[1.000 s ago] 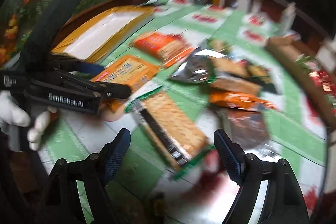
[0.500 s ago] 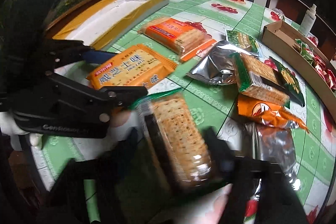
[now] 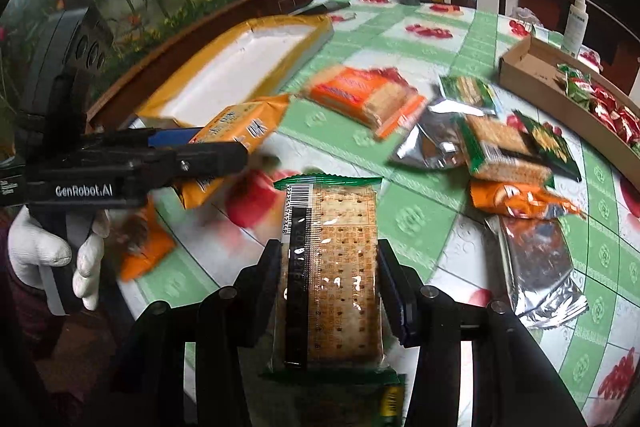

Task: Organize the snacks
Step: 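Carry both packs over the white tray and open both tools to release them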

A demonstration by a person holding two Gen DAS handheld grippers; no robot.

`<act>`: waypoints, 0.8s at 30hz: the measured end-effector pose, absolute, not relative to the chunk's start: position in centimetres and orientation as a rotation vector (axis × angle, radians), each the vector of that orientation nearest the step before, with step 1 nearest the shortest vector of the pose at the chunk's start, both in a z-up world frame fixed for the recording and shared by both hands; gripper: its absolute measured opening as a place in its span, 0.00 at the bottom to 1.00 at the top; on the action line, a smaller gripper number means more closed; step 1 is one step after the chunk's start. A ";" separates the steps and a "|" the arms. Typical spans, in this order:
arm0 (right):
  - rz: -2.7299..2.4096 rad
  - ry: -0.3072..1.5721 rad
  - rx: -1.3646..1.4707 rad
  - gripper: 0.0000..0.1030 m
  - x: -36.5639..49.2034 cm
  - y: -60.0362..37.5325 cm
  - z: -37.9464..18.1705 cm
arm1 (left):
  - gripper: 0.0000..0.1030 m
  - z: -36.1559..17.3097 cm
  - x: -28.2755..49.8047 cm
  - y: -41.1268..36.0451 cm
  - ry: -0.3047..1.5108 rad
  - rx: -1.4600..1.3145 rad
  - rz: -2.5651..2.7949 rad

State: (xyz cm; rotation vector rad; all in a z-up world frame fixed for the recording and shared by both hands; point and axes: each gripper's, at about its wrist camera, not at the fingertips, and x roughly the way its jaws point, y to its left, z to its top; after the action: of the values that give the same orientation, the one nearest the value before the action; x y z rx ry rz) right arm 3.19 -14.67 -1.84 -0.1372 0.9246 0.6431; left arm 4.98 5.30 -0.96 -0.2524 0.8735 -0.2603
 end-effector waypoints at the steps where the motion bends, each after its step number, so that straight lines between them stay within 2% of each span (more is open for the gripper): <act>1: 0.649 0.922 -0.123 0.46 3.4 -14.4 -1.5 | 0.69 -0.7 4.9 5.9 0.863 -0.258 -0.245; 7: 0.714 0.924 0.008 0.46 5.7 -10.9 1.0 | 0.69 0.7 5.9 13.4 0.811 -0.282 -0.049; 13: 0.758 0.942 0.058 0.46 9.1 -4.5 2.1 | 0.70 -0.7 7.8 18.1 0.825 -0.312 0.056; 24: 0.730 1.037 0.079 0.46 14.8 5.0 -1.6 | 0.69 -2.7 9.4 21.6 0.855 -0.362 0.114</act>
State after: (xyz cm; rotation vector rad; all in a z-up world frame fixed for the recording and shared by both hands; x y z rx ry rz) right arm 14.77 4.96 -1.59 0.0787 1.0372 0.7301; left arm 9.37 21.56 -2.72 -0.3623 0.8549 0.1136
